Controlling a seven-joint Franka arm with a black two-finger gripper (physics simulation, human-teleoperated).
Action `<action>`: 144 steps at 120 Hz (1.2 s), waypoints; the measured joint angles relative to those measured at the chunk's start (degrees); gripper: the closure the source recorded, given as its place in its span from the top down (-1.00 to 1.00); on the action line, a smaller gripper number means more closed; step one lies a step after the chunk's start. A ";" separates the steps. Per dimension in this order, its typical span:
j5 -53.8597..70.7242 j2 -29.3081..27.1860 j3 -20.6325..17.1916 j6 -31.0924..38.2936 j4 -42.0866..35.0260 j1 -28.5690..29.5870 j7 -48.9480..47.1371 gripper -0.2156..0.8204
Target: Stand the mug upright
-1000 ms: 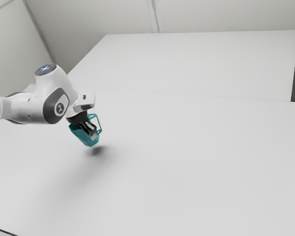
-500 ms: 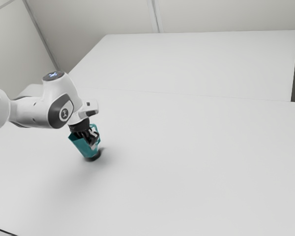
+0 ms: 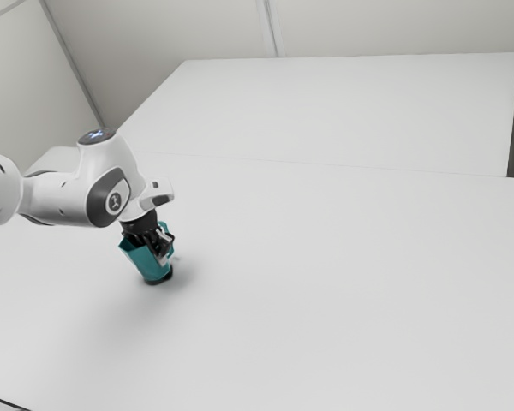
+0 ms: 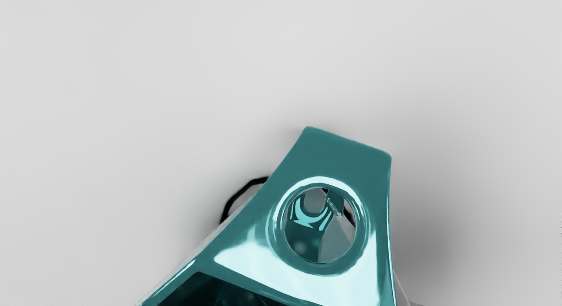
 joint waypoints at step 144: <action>1.12 -6.71 -1.16 -2.02 0.41 -0.20 -1.34 0.01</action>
